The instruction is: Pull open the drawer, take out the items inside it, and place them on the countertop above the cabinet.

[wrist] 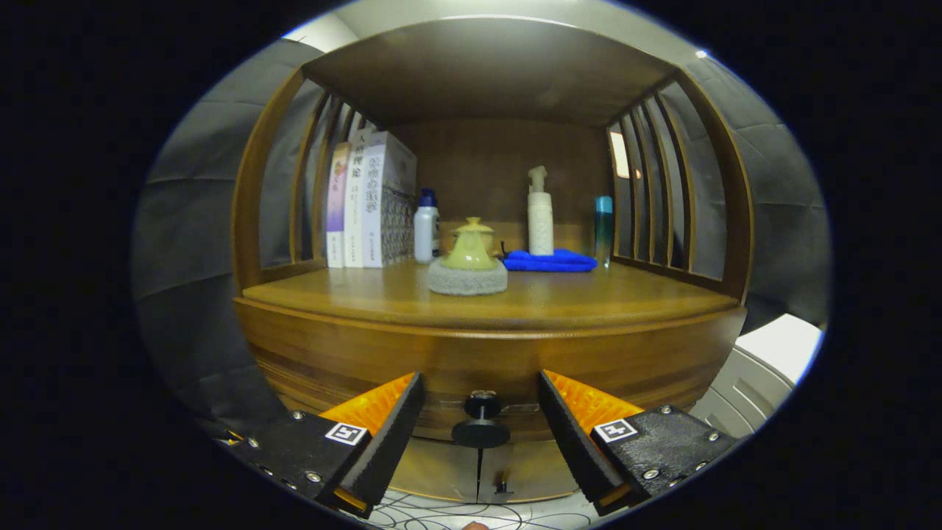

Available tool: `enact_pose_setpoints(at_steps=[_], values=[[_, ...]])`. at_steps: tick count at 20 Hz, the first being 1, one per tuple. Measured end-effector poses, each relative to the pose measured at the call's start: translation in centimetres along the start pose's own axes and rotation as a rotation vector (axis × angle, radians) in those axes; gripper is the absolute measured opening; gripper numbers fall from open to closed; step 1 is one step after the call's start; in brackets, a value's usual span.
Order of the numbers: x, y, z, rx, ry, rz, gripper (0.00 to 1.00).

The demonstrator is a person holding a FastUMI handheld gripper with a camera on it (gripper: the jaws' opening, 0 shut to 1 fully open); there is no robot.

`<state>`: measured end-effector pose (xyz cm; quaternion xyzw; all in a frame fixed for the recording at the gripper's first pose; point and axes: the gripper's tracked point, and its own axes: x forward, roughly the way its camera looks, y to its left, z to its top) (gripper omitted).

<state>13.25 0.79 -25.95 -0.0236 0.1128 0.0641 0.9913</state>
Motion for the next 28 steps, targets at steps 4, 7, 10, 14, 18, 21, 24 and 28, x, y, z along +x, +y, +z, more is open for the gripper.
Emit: enact_pose_setpoints(at_steps=[4,7,10,14,18,21,24,28], values=[[-3.3,-2.0,8.8,0.047,-0.076,0.007,0.96],[-7.2,-3.6,15.2,0.043,-0.131,0.023,0.96],[-10.5,-4.5,18.6,-0.020,-0.133,0.009,0.96],[-15.5,-2.7,21.2,-0.065,-0.153,0.035,0.96],[-18.6,-1.9,23.6,-0.046,-0.192,-0.011,0.96],[-19.7,-1.8,23.8,-0.057,-0.196,-0.049,0.96],[-20.1,-0.4,24.1,-0.026,-0.205,-0.016,0.96],[-20.4,0.0,24.3,-0.031,-0.214,0.017,0.96]])
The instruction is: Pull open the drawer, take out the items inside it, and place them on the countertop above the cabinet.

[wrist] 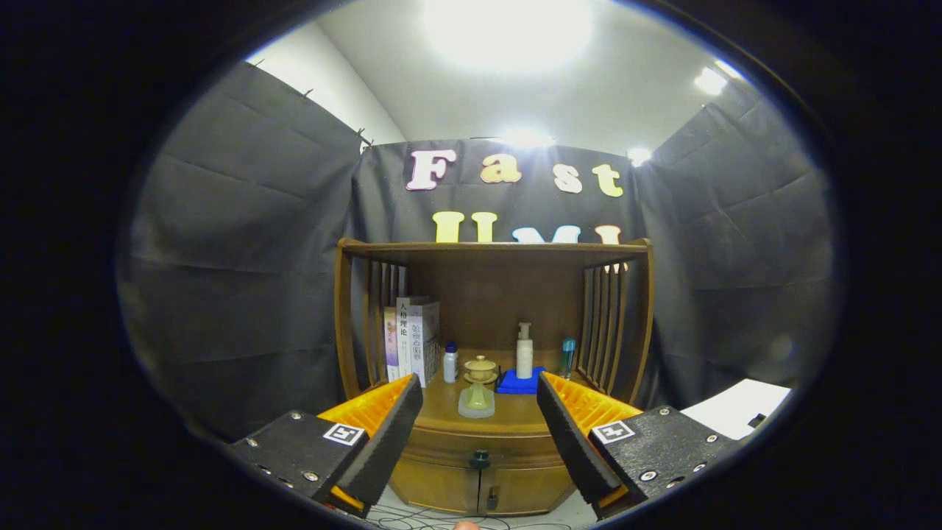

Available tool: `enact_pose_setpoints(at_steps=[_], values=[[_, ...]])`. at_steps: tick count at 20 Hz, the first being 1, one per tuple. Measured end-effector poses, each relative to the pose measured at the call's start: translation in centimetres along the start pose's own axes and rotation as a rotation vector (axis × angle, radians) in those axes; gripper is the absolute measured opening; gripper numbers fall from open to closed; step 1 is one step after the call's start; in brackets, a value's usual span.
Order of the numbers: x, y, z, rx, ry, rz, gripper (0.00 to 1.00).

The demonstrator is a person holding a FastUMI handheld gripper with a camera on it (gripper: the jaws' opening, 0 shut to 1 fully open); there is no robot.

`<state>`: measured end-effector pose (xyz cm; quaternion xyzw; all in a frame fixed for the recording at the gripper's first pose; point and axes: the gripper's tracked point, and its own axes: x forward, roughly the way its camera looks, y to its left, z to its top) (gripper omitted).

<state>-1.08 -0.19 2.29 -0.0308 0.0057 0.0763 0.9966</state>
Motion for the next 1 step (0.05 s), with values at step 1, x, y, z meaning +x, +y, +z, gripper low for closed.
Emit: enact_pose_setpoints(at_steps=[1], values=[[0.01,-0.30,-0.04,-0.013,0.002,-0.007,0.96]])
